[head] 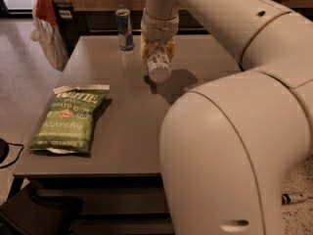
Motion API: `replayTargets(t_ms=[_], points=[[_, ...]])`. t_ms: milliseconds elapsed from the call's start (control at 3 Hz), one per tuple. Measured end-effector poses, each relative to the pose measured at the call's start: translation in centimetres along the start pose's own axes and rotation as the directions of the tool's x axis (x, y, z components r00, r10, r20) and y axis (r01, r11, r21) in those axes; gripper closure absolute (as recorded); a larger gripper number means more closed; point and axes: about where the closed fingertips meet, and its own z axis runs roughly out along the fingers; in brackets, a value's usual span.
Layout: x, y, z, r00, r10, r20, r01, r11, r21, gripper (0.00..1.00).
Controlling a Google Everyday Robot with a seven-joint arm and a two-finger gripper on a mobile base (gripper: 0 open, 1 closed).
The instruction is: Place blue plastic bottle upright
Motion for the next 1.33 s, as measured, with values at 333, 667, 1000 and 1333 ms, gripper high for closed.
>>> replayTargets(t_ms=[333, 667, 1000, 1333], points=[[-0.3, -1.7, -4.4, 0.99, -0.066, 0.123, 0.067, 0.9977, -0.007, 1.0], [-1.2, -2.7, -8.7, 0.929, -0.192, 0.316, 0.221, 0.9735, -0.058, 1.0], [-2.2, -2.6, -11.4, 0.82, -0.32, 0.474, 0.388, 0.9206, -0.049, 1.0], [-2.8, -2.3, -12.4, 0.718, -0.405, 0.567, 0.498, 0.8671, -0.011, 1.0]])
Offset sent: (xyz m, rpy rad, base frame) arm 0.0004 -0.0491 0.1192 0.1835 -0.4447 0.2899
